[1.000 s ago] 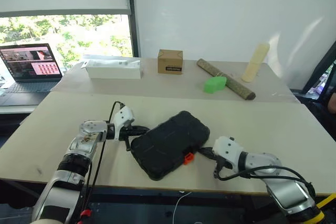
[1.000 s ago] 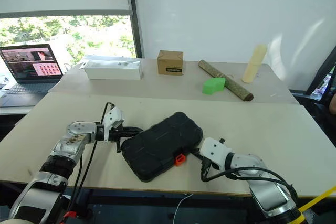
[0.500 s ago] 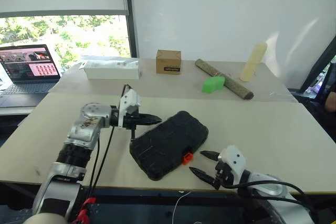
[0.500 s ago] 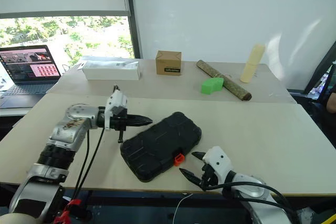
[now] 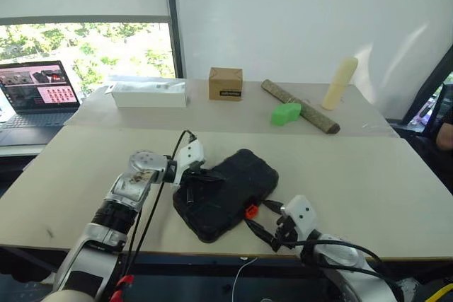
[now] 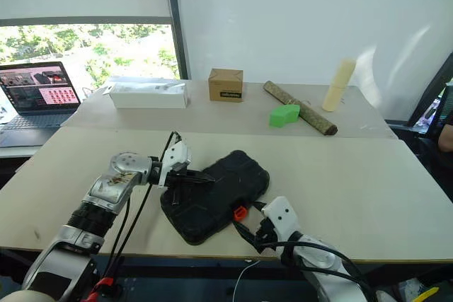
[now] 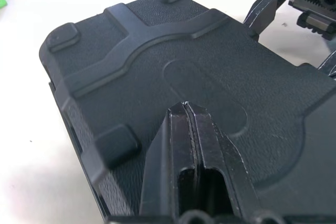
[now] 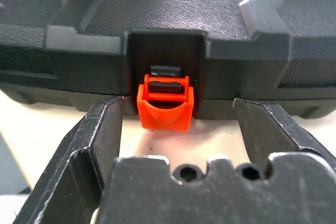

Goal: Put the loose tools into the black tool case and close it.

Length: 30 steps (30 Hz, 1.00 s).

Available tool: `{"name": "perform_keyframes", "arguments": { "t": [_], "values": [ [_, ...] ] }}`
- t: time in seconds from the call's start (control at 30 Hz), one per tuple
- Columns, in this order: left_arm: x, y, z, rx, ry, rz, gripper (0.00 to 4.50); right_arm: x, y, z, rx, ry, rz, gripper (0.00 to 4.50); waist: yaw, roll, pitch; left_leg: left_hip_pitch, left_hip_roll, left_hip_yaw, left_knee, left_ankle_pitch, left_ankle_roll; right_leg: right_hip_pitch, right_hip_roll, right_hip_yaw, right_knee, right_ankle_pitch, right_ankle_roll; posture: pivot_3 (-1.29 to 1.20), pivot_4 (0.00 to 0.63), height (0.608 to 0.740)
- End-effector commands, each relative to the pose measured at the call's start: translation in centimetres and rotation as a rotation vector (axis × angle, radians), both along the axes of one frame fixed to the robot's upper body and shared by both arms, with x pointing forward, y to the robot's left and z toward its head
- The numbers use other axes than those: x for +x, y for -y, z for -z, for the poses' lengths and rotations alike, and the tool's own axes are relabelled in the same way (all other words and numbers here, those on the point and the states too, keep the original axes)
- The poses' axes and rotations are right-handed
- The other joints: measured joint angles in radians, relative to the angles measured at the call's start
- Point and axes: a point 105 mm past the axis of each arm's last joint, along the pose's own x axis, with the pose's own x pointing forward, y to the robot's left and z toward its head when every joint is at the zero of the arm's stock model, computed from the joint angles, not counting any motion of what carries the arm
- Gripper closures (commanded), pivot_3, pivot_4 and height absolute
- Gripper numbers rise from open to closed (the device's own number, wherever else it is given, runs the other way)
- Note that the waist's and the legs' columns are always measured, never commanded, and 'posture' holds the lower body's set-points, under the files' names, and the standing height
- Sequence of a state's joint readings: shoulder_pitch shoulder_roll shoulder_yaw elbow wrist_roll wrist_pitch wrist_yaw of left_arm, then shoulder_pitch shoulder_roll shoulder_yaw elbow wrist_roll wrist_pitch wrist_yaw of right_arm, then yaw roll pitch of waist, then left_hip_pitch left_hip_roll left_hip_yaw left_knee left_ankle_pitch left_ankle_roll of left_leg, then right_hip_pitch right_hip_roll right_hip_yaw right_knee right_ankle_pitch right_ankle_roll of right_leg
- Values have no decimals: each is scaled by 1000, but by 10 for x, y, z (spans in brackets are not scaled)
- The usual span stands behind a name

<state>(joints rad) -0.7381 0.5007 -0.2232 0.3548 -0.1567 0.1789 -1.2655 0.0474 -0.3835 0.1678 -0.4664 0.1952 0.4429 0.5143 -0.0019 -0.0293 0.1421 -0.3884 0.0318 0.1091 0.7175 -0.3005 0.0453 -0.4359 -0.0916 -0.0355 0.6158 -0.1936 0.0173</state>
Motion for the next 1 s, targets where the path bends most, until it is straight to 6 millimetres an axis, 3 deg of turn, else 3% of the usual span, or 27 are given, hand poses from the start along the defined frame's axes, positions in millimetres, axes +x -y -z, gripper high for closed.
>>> {"name": "perform_keyframes", "arguments": {
  "t": [0.03, 0.1, 0.27, 0.3, 0.67, 1.0],
  "values": [
    [-3, 1, 11, 41, -16, 6, 4500, 1, -1, -4, 4, 14, -7, 886, 0, 0, 0, 0, 0, 0, 0, 0, 0, 0, 0, 0, 0, 0, 0, 0, 150, 740],
    [-3, 0, 15, 51, -22, 0, 4500, 1, -3, -3, 9, 13, -20, 1387, 1, 0, 0, 0, 0, 0, 0, 0, 0, 0, 0, 0, 0, 0, 0, 0, 150, 740],
    [-2, 0, 19, 54, -29, -12, 4500, 1, -7, -6, 23, 25, -31, 3136, 1, 0, 0, 0, 0, 0, 0, 0, 0, 0, 0, 0, 0, 0, 0, 0, 150, 740],
    [-1, 0, 20, 53, -32, -15, 4500, 1, -7, -7, 26, 28, -33, 3282, 1, 0, 0, 0, 0, 0, 0, 0, 0, 0, 0, 0, 0, 0, 0, 0, 150, 740],
    [-2, -12, 43, 150, -71, -36, 4500, -12, -7, -28, 63, 123, -99, 3282, 1, 1, -1, 5, 0, 0, -1, 0, 0, 5, 0, 0, 0, 0, 0, 0, 150, 740],
    [-7, -10, 50, 163, -94, -28, 4500, -3, -12, -41, 87, 200, -119, 3282, 0, 2, -2, 12, 1, -1, -3, -1, 1, 11, 0, 0, -3, -1, 0, 0, 150, 740]
  ]
}}
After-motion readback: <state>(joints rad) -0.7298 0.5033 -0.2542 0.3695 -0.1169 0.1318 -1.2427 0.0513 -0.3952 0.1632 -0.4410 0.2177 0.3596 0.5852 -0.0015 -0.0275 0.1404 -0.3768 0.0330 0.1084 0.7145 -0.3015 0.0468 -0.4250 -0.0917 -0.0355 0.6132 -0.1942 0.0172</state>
